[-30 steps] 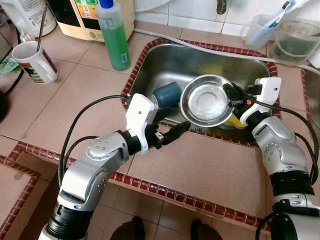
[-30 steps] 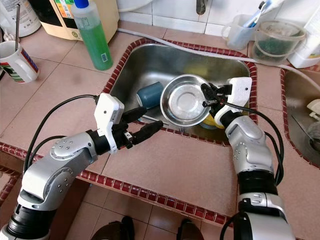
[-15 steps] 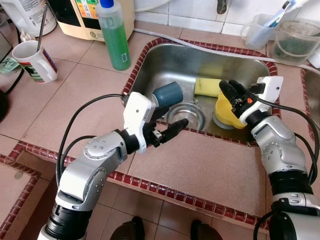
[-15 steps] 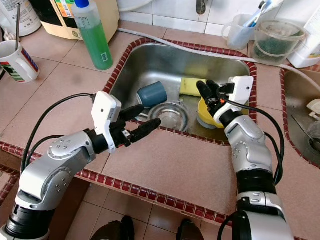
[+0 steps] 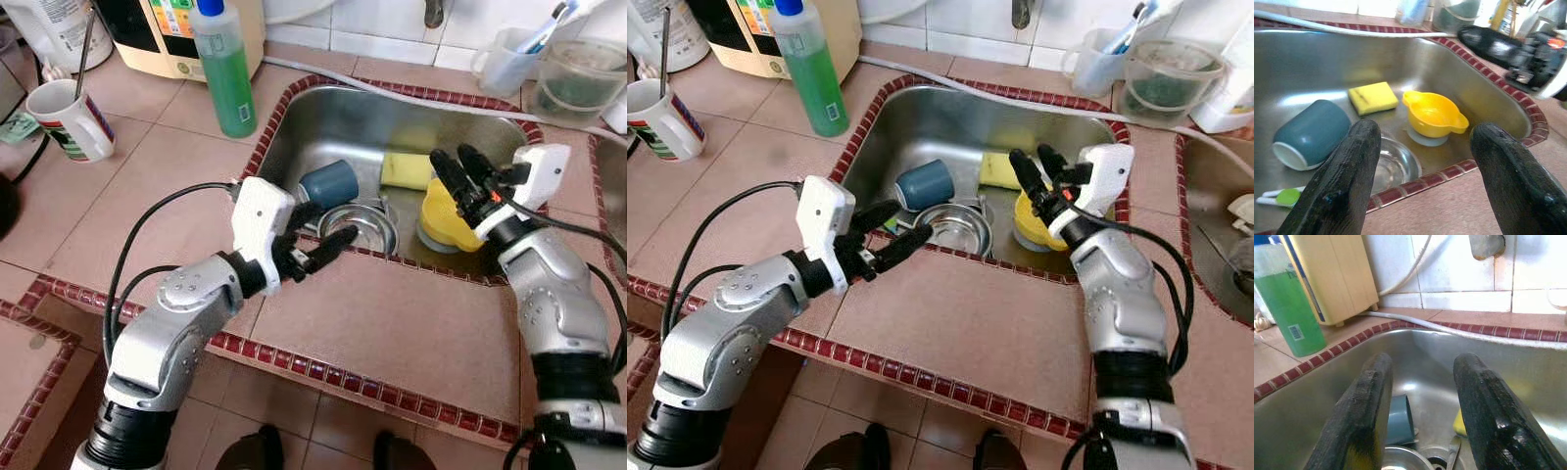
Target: Kitchen organization
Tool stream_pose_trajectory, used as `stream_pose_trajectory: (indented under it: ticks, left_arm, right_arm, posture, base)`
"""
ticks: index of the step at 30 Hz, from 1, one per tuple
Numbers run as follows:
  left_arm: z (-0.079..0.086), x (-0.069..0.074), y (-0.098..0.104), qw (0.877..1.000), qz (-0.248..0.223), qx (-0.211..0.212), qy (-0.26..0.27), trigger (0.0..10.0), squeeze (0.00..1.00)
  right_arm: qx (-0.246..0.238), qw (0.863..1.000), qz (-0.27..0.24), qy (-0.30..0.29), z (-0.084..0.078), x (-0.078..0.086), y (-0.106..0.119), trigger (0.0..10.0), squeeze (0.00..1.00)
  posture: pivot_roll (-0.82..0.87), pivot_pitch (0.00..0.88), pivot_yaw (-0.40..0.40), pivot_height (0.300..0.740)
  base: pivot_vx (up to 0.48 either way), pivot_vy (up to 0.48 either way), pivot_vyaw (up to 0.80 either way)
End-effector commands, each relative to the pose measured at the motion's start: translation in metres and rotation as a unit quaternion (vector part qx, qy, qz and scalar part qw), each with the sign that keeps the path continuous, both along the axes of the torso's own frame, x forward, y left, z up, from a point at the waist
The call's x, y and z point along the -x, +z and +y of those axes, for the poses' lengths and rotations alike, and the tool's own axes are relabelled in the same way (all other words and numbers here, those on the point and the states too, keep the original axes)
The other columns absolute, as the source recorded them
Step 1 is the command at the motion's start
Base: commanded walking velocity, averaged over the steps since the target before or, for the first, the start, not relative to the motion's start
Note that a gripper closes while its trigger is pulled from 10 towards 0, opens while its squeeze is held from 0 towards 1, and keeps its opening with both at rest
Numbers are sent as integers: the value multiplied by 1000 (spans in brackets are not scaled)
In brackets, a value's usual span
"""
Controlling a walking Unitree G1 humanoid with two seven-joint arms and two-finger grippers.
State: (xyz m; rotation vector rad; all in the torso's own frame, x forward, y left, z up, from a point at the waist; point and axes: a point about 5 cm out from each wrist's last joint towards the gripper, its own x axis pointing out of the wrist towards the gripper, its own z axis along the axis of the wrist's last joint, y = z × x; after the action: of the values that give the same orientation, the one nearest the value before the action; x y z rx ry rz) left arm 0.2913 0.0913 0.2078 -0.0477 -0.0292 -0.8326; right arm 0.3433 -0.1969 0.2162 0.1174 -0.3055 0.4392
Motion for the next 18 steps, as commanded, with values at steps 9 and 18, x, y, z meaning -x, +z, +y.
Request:
stream_pose_trajectory:
  ticks: [9, 18]
  left_arm:
    - [13, -8, -5, 999, 1, -11, 36, 10000, 0]
    - [20, -9, -6, 998, 0, -7, 58, 10000, 0]
  right_arm:
    - [13, 999, -33, 2, 2, 28, 11, 10000, 0]
    - [22, 997, -57, -37, -2, 47, 16, 10000, 0]
  posture:
    - [-111, 292, 55, 740]
    - [-122, 306, 61, 740]
  base:
    - [0, 0, 0]
    - [0, 0, 0]
